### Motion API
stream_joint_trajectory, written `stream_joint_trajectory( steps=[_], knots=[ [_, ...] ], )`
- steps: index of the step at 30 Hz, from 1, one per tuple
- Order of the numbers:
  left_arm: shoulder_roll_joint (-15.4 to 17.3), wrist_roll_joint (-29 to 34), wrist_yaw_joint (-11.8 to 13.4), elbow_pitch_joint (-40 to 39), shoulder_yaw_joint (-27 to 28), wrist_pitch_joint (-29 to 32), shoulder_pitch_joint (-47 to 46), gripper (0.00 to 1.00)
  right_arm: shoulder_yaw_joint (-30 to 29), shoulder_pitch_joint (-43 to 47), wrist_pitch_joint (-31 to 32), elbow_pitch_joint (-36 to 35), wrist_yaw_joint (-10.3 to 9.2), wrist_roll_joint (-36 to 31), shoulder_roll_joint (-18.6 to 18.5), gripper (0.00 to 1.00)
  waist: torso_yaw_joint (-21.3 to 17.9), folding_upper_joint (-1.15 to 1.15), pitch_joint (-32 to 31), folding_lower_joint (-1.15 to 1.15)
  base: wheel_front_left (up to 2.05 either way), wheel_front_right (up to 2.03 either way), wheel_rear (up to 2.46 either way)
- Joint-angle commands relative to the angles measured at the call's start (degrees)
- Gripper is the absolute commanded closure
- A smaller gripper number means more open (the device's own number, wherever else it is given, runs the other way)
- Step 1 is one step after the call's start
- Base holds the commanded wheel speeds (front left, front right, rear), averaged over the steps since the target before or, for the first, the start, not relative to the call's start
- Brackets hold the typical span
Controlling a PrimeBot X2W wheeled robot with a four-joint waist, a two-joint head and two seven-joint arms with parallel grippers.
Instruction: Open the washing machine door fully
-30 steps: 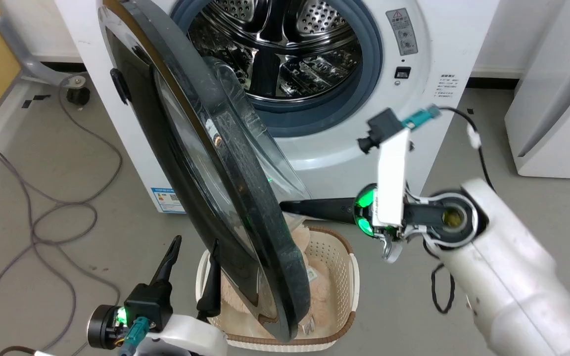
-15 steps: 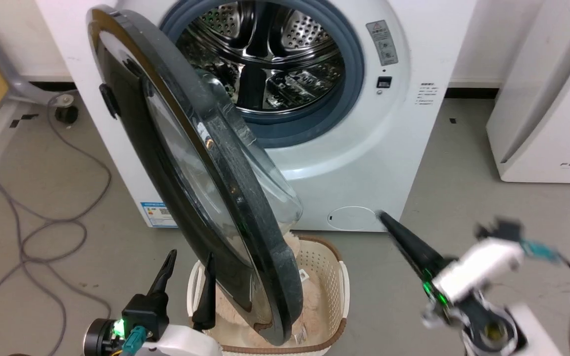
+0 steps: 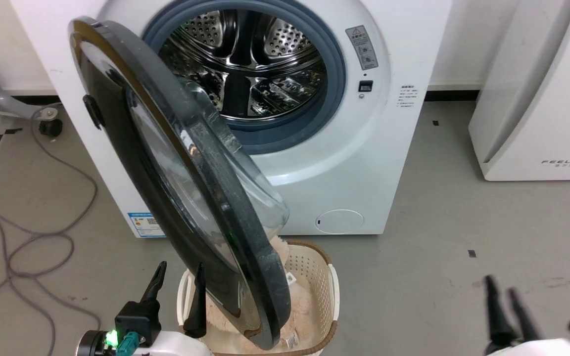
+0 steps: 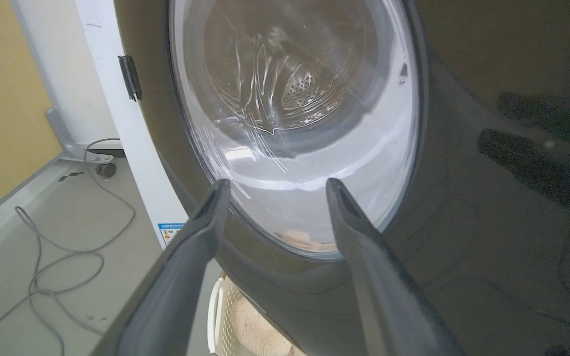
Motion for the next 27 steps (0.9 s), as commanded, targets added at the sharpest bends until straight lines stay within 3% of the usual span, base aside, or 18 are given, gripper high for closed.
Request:
stream_joint_trajectory(
  steps=[1,6,12,19,27],
  knots=[
    [0.35,-0.43,0.33,0.24,0.07,-0.25,0.71,0.0,-1.5,0.58,-0.53,-0.62,0.05,-3.14,0.34,0.0,-0.14,0.0,-0.01,0.01,0.0,0.0,0.0],
    [0.35,-0.62,0.48,0.55,0.05,-0.25,0.31,0.0,-9.99,1.67,-0.17,-7.61,0.05,-23.51,3.05,0.0,-0.27,0.0,0.07,0.01,0.0,0.0,0.0],
    [0.5,-0.79,0.49,0.53,0.18,-0.25,-0.56,0.0,-12.22,3.4,3.8,-20.17,0.05,-38.18,4.36,0.0,0.06,0.0,0.6,0.01,0.0,0.0,0.0],
    [0.77,-0.78,0.64,0.35,0.41,-0.25,-1.03,0.0,-7.27,6.32,9.1,-27.15,0.05,-43.14,4.42,0.0,-0.06,0.0,1.08,0.01,0.0,0.0,0.0],
    [1.01,-0.74,0.71,0.45,0.39,-0.25,-1.02,0.0,-5.31,8.67,10.27,-25.12,0.05,-43.52,4.42,0.0,0.03,0.0,1.11,0.01,0.0,0.0,0.0]
  ],
)
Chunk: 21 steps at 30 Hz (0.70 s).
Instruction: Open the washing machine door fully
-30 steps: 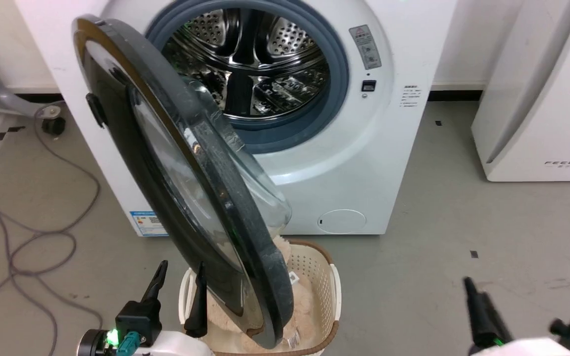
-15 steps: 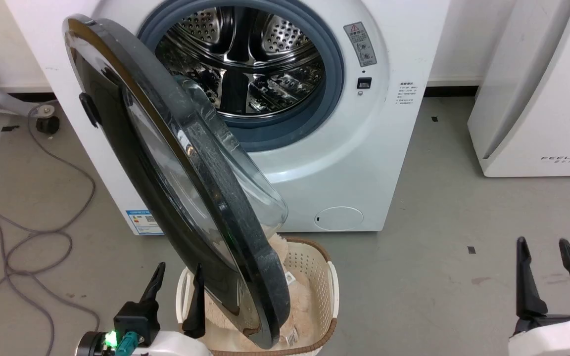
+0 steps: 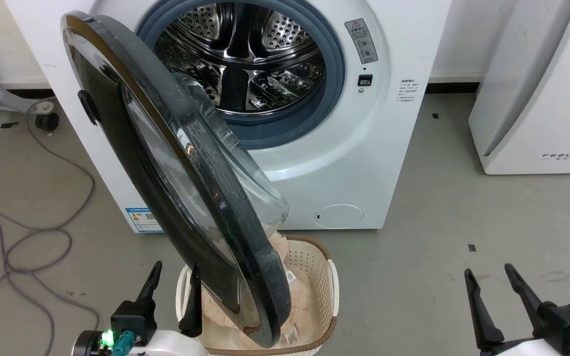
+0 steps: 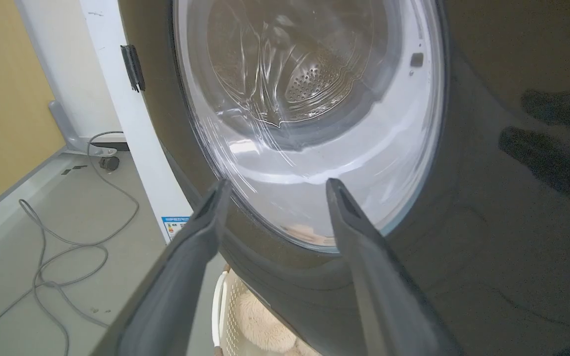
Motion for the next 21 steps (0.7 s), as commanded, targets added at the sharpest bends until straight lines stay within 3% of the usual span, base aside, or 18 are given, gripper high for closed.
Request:
stream_joint_trajectory(
  steps=[1,3,4,5,15,21],
  knots=[
    [0.46,-0.23,0.32,-0.1,0.15,-0.25,-0.73,0.0,0.22,0.85,-0.44,0.5,0.03,0.38,0.24,0.0,0.03,0.0,0.04,0.0,0.0,0.0,0.0],
    [0.55,-0.24,0.37,-0.18,0.18,-0.25,-0.73,0.0,0.44,0.68,-0.89,1.04,0.03,0.54,0.24,0.0,0.06,0.0,0.16,0.0,0.0,0.0,0.0],
    [0.61,-0.25,0.37,-0.23,0.19,-0.25,-0.75,0.38,0.64,0.56,-1.1,1.24,0.03,0.77,0.24,0.0,0.06,0.0,0.21,0.0,0.0,0.0,0.0],
    [0.66,-0.27,0.34,-0.31,0.21,-0.25,-0.76,1.0,0.79,0.41,-1.3,1.33,0.03,0.9,0.24,0.0,0.07,0.0,0.25,0.0,0.0,0.0,0.0],
    [0.84,-0.52,0.46,-1.53,0.29,-0.25,-0.68,1.0,0.92,0.02,-1.43,1.8,0.03,1.24,0.24,0.0,0.05,0.0,0.41,0.0,0.0,0.0,0.0],
    [0.77,-0.77,1.05,-6.77,1.22,-0.25,-1.04,1.0,0.68,0.2,-1.75,1.9,0.03,1.97,0.24,0.0,0.06,0.0,0.2,0.0,0.0,0.0,0.0]
  ],
)
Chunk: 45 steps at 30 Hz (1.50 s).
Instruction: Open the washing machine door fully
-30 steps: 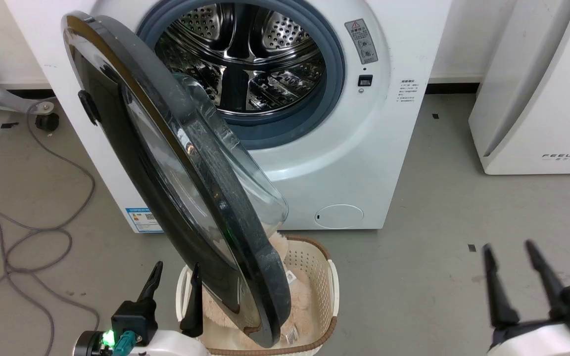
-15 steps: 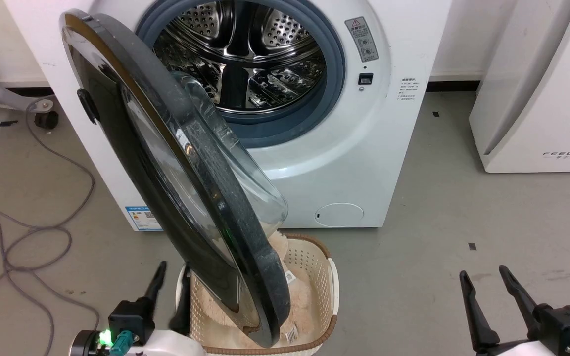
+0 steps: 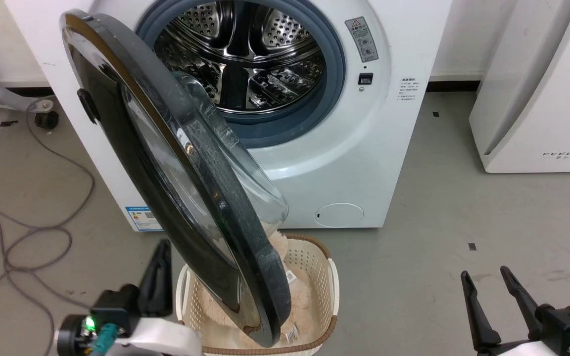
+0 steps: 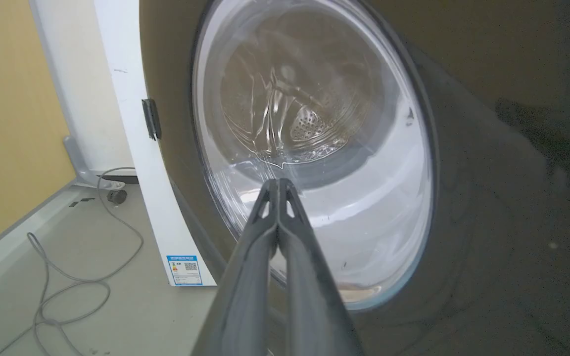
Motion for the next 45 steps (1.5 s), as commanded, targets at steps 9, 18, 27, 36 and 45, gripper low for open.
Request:
stream_joint_trajectory(
  steps=[9,18,27,36,45],
  knots=[
    [1.0,1.73,1.5,-13.2,1.15,-0.25,-1.85,1.0,-0.17,0.55,-0.51,0.67,0.03,1.22,0.25,0.0,0.22,0.0,-0.47,0.0,0.0,0.0,0.0],
    [2.19,4.47,2.45,-28.52,0.79,-0.25,-4.75,1.0,-0.28,0.5,-0.64,1.14,0.03,1.69,0.25,0.0,0.22,0.0,-0.62,0.0,0.0,0.0,0.0],
    [1.96,5.88,1.15,-40.59,-3.41,0.52,-8.44,1.0,-0.25,0.94,-0.65,1.48,0.03,2.08,0.25,0.0,-0.03,0.0,-0.9,0.0,0.0,0.0,0.0],
    [-0.04,3.57,-4.02,-39.93,-17.81,7.43,-7.36,1.0,0.0,1.14,-0.69,2.39,0.03,2.9,0.25,0.0,0.18,0.0,-0.81,0.0,0.0,0.0,0.0],
    [-0.7,-0.46,-5.3,-30.55,-28.06,18.37,0.23,1.0,0.31,1.11,-1.01,3.79,0.03,3.53,0.25,0.0,0.44,0.0,-0.85,0.0,0.0,0.0,0.0]
  ],
)
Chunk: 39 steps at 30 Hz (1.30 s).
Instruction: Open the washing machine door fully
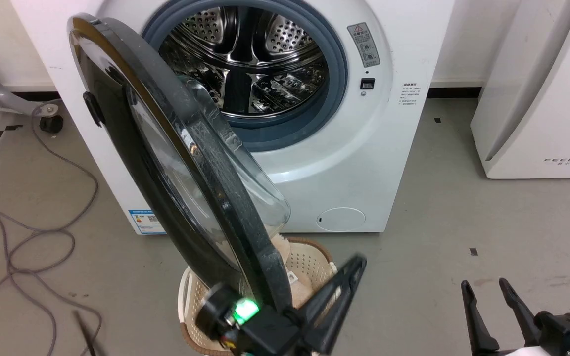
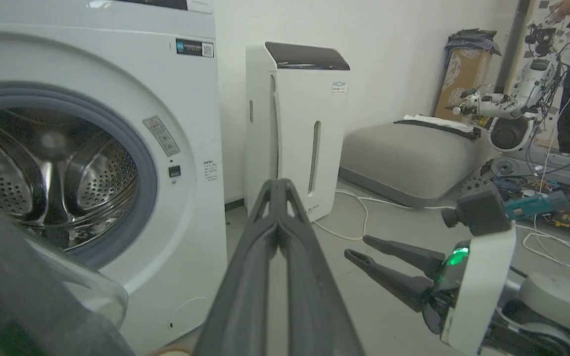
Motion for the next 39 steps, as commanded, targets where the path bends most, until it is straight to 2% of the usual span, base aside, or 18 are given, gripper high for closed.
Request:
stream_joint_trajectory(
  steps=[1,4,8,19,31,39],
  knots=[
    [0.15,-0.28,0.2,0.75,-0.35,1.01,1.27,1.0,0.09,0.96,-0.47,0.24,0.03,0.18,0.24,0.0,0.02,0.0,0.0,0.0,0.0,0.0,0.0],
    [0.25,-0.89,0.67,3.86,-1.69,4.02,3.24,1.0,0.06,0.88,-0.45,0.53,0.03,0.3,0.24,0.0,0.18,0.0,0.13,0.0,0.0,0.0,0.0],
    [0.07,-0.9,1.51,9.06,-1.84,4.67,3.37,1.0,0.16,0.62,-0.34,0.9,0.03,0.43,0.24,0.0,0.29,0.0,0.3,0.0,0.0,0.0,0.0],
    [-1.71,-2.21,6.9,23.26,1.78,-2.61,-4.16,1.0,0.23,0.35,-0.15,1.75,0.03,0.4,0.24,0.0,0.18,0.0,0.23,0.0,0.0,0.0,0.0],
    [-2.02,-4.42,11.32,26.92,2.04,-5.45,-4.62,1.0,0.66,0.47,-0.05,2.17,0.03,0.97,0.24,0.0,0.58,0.0,0.16,0.0,0.0,0.0,0.0],
    [-0.93,-4.48,13.78,23.91,2.86,-5.54,-1.49,1.0,0.75,0.83,0.04,2.98,0.03,1.32,0.24,0.0,1.05,0.0,-0.51,0.0,0.0,0.0,0.0]
  ],
)
